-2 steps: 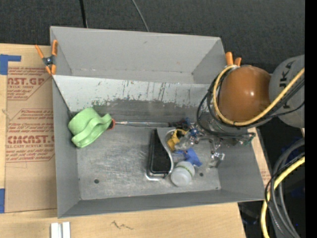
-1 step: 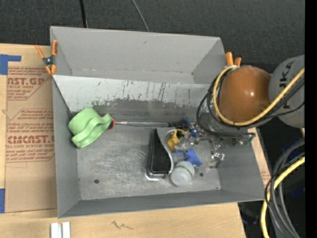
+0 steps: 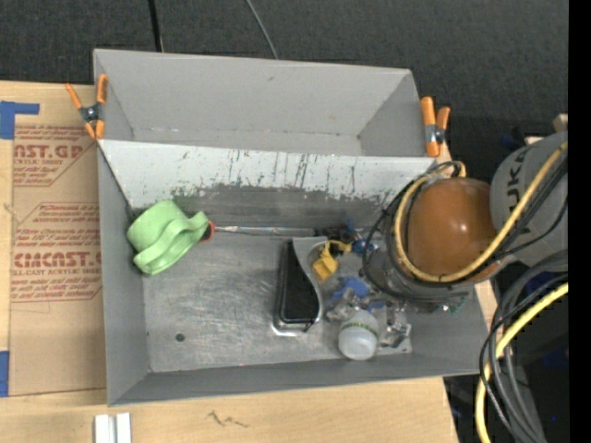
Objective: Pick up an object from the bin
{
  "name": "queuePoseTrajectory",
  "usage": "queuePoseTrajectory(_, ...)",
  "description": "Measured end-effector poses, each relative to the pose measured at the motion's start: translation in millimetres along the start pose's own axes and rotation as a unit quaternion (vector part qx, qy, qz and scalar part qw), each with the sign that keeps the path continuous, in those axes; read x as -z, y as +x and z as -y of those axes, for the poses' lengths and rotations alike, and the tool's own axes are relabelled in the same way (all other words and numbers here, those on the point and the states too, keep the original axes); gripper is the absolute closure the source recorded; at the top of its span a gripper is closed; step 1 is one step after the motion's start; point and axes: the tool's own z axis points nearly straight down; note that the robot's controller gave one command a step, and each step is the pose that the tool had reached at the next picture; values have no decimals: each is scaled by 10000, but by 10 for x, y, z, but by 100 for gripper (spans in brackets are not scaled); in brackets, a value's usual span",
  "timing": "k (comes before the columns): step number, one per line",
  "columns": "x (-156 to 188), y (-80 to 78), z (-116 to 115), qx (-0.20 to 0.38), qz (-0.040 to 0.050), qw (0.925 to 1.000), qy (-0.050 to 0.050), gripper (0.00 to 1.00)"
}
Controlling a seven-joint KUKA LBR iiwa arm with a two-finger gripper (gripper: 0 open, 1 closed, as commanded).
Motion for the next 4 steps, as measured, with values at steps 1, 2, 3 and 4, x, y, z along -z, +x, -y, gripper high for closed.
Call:
queuePoseTrajectory(1,0,0,0,1,0,10000,0,100)
queuePoseTrajectory(2,456,30,34,8,-65,9999,-85,100)
queuePoseTrajectory(3,780,-43,62,-37,-43,10000,-32,100)
queuePoseTrajectory(4,231,143,174,-296,-37,9996,-25,100)
